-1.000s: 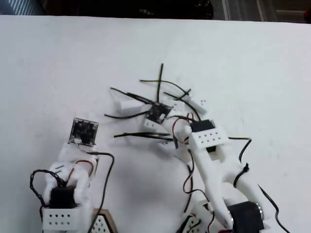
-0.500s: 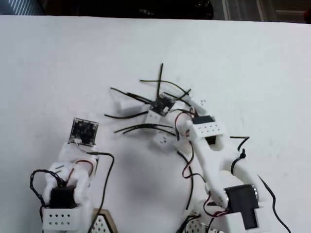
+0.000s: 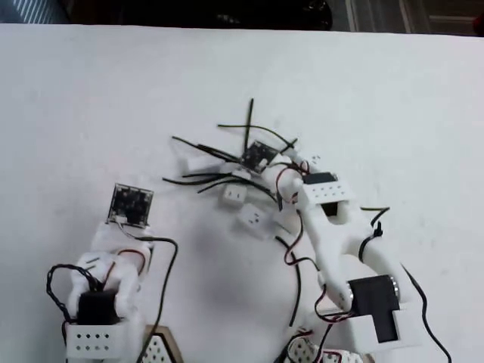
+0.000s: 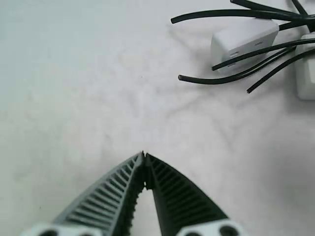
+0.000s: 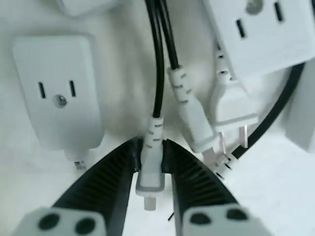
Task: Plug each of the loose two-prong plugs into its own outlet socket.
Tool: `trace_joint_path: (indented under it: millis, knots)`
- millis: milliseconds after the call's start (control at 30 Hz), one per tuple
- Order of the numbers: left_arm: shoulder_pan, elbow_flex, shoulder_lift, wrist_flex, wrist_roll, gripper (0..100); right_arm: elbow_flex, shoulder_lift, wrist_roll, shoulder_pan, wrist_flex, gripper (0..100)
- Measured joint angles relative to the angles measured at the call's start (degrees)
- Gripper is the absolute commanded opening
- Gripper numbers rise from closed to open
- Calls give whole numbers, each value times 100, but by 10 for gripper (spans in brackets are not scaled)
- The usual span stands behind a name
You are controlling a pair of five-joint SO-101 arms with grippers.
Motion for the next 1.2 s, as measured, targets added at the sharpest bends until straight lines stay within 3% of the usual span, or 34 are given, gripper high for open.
trace_joint_path:
  millis: [333,600,1200]
  knots:
    - [0,0,0,0,0,27,-352,-290,0,-9,1547,43]
    - [0,0,0,0,0,27,-352,-290,0,-9,1679,98]
    - [0,0,0,0,0,27,-677,422,0,-9,1653,72]
